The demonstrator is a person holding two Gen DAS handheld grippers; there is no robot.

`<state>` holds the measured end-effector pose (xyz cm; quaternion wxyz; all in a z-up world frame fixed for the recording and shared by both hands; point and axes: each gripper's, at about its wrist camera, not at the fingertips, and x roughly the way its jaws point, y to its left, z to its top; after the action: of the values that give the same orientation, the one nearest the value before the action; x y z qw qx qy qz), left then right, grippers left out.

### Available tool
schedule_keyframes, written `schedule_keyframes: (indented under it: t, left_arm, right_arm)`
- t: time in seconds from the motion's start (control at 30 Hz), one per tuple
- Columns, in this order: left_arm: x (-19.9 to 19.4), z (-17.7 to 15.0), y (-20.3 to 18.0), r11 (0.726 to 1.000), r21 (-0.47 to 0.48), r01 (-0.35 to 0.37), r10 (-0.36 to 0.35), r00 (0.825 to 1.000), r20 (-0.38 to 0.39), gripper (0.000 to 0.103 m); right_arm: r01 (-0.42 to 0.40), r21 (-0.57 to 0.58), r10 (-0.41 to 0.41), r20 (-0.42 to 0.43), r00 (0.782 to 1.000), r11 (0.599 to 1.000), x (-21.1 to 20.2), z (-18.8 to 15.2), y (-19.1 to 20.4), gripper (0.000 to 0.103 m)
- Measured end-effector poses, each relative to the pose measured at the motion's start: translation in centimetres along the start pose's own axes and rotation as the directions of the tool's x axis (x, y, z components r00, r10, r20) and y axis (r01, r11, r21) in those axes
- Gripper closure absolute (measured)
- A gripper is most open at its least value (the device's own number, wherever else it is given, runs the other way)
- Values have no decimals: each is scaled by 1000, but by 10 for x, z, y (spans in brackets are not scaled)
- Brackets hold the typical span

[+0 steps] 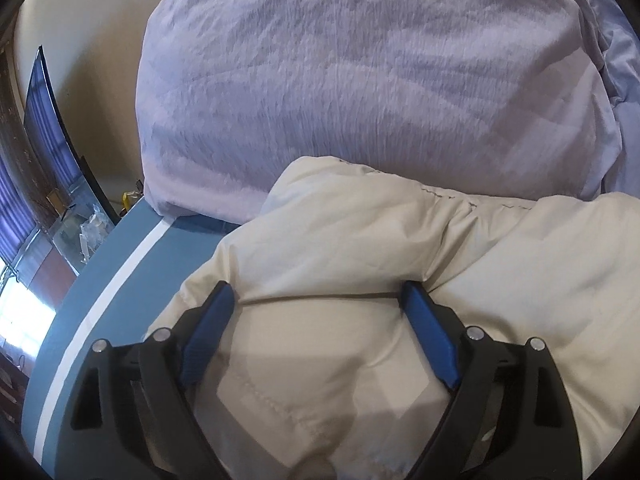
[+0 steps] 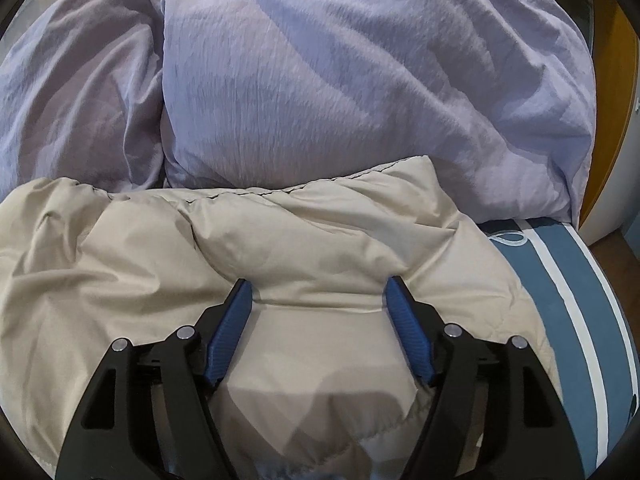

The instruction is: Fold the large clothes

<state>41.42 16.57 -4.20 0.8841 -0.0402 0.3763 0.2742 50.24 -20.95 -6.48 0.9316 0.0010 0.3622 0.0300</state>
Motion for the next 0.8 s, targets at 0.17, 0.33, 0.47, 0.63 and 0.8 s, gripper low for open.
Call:
schedule_keyframes:
  t: [0.17,0.33,0.47,0.63,0.8]
  left_arm:
    - [8,0,1,1000,-7,10,-10,1000,-7,15]
    - [13,0,2,1000,-12,16,-16,1000,-15,14]
    - [17,-2,3,1000,-12,12,-12,1000,-9,13]
    - [9,0,2,1000,16,1,0,1000,-21,15]
    - [-33,5,7,995,-24,96,-95,995,29,15]
  right_arm:
    - [2,-1,-2,-9,1000,1000,4,0,1,31]
    - [1,0,-1,-24,1000,1000,11,-1,-1,31]
    - [14,-7,-14,-29,999,1000,14,-1,0,31]
    - [22,-19,-24,-61,998,1000,11,5,1,31]
    - [-52,64,54,-22,998,997,-22,16,-5,31]
